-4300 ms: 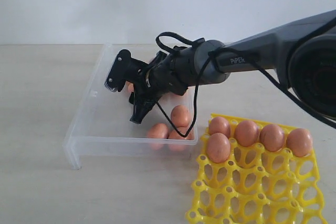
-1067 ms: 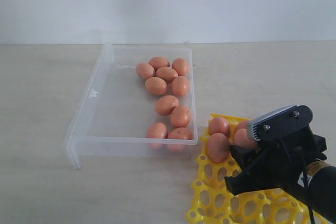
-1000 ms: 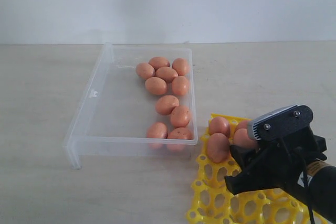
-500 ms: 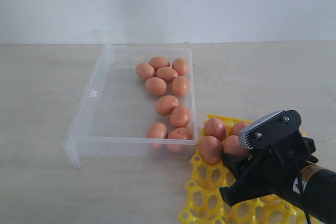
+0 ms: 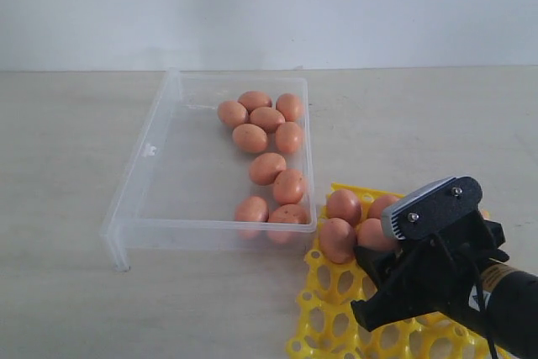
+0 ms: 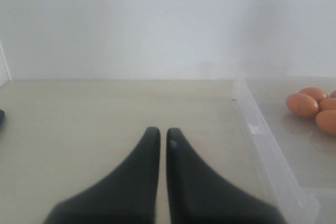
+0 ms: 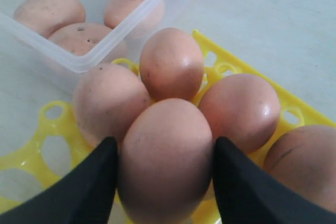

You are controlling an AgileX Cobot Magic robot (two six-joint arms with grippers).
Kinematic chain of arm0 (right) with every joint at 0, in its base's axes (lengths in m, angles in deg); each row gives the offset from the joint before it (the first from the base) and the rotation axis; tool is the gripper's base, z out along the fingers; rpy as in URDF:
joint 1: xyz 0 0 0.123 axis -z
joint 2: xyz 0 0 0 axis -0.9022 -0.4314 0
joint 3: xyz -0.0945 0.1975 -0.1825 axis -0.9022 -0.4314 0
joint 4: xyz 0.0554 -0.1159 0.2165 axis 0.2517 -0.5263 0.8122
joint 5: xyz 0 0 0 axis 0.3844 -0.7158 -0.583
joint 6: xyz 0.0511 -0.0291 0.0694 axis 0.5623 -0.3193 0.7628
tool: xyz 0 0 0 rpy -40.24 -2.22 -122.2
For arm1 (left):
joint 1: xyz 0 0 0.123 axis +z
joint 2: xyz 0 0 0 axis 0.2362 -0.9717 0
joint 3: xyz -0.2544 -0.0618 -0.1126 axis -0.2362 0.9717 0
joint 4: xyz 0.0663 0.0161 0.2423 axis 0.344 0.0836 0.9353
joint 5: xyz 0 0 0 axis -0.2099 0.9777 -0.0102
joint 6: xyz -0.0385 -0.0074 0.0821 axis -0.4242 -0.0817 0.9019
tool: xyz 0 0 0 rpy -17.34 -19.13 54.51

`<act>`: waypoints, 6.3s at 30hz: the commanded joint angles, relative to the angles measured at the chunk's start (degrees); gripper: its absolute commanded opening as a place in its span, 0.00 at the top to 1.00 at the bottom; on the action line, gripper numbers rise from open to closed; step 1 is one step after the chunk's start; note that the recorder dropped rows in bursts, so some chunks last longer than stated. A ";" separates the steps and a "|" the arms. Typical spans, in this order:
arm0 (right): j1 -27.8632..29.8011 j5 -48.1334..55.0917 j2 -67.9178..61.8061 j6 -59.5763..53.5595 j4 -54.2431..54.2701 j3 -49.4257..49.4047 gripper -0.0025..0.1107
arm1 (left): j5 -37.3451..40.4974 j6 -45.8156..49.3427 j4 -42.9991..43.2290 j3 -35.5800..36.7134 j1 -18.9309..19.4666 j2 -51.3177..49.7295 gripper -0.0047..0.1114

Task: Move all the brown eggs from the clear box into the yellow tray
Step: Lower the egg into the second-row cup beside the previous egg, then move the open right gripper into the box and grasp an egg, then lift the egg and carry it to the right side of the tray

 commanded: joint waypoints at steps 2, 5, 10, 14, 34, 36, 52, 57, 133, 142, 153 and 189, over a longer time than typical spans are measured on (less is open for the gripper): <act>0.25 0.98 -0.53 0.98 -0.35 -0.01 0.49 | -0.25 0.01 0.09 0.23 -0.03 0.21 0.92; 0.25 1.27 -0.53 0.91 -0.35 -0.01 0.36 | -0.25 0.01 0.09 0.23 -0.03 0.21 0.92; 0.25 1.02 -0.53 0.82 -0.35 -0.01 0.35 | -0.25 0.01 0.09 0.23 -0.03 0.21 0.92; 0.25 0.11 1.12 0.60 -0.09 -0.01 0.35 | -0.25 0.01 0.09 0.23 -0.03 0.21 0.92; 0.25 -5.93 25.64 -4.07 3.34 15.44 0.98 | -0.25 0.01 0.09 0.23 -0.03 0.21 0.92; 0.25 -4.49 25.24 -5.94 3.34 20.47 0.98 | -0.25 0.01 0.09 0.23 -0.03 0.21 0.92; -0.62 75.58 -4.50 -8.40 -3.59 70.22 0.98 | -0.25 0.01 0.09 0.23 -0.03 0.21 0.92; -0.62 101.52 -14.50 -12.01 -4.04 79.71 0.98 | -0.25 0.01 0.09 0.23 -0.03 0.21 0.92; 4.86 86.00 -33.62 -56.86 -1.44 84.13 0.43 | -0.25 0.01 0.09 0.23 -0.03 0.21 0.92; 4.86 86.72 -35.86 -56.75 -0.47 84.13 0.43 | -0.25 0.01 0.09 0.23 -0.03 0.21 0.92; 4.86 86.77 -36.00 -56.25 1.01 84.13 0.77 | -0.25 0.01 0.09 0.23 -0.03 0.21 0.92; 4.98 39.55 19.35 -45.34 77.95 21.35 0.98 | -0.25 0.01 0.09 0.23 -0.03 0.21 0.92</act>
